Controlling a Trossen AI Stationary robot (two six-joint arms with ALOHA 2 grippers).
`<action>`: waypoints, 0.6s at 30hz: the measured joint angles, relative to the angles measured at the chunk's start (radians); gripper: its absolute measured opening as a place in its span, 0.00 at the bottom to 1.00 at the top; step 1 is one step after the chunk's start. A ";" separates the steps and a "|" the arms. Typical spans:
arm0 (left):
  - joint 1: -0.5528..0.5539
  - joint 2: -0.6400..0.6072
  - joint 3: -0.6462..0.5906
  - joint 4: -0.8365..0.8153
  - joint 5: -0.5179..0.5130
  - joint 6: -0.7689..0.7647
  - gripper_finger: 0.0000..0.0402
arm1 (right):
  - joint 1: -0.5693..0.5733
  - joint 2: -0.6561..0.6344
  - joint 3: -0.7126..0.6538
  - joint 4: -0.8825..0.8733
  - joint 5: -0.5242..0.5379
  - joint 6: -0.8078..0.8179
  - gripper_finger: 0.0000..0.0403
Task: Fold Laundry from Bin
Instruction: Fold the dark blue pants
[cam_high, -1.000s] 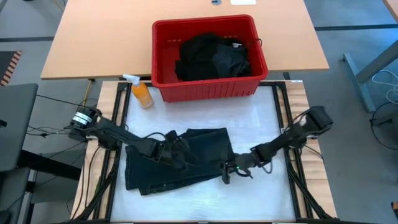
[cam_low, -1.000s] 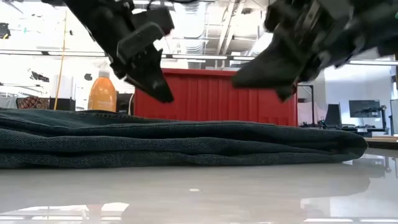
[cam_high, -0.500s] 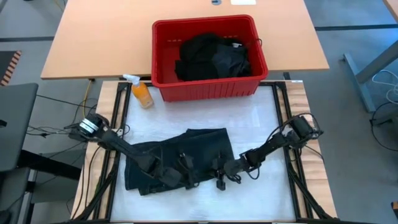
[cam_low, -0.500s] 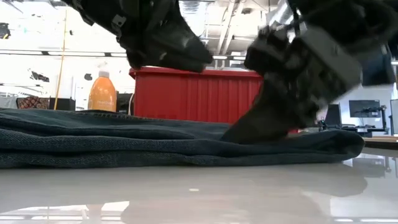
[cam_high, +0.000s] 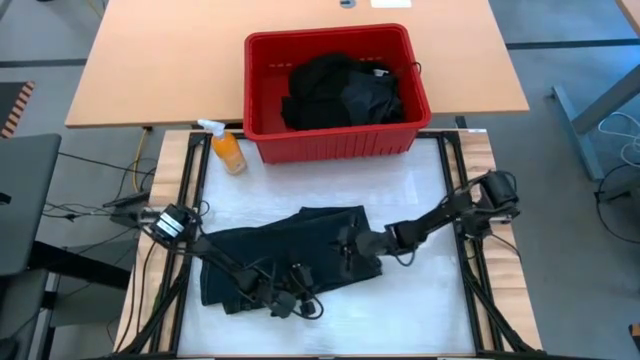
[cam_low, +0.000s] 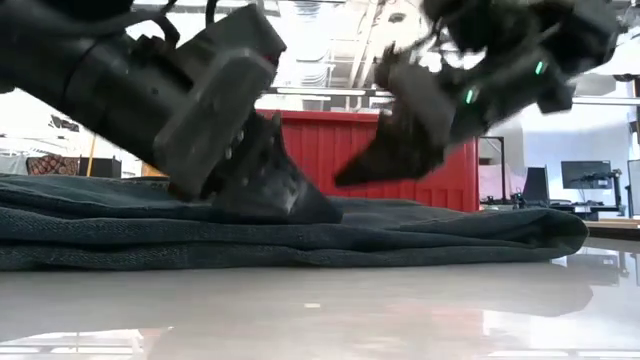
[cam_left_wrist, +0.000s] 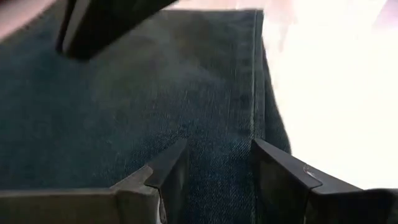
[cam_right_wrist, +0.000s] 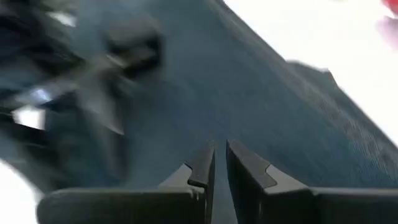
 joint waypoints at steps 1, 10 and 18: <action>0.000 0.004 0.000 -0.005 0.002 0.000 0.41 | -0.011 0.023 0.000 -0.001 0.000 0.009 0.17; -0.022 -0.015 0.001 -0.077 0.019 -0.003 0.41 | -0.046 0.131 0.002 0.016 -0.005 0.074 0.17; -0.120 -0.251 0.000 -0.291 -0.134 -0.003 0.41 | -0.048 0.035 -0.002 -0.009 -0.004 -0.029 0.17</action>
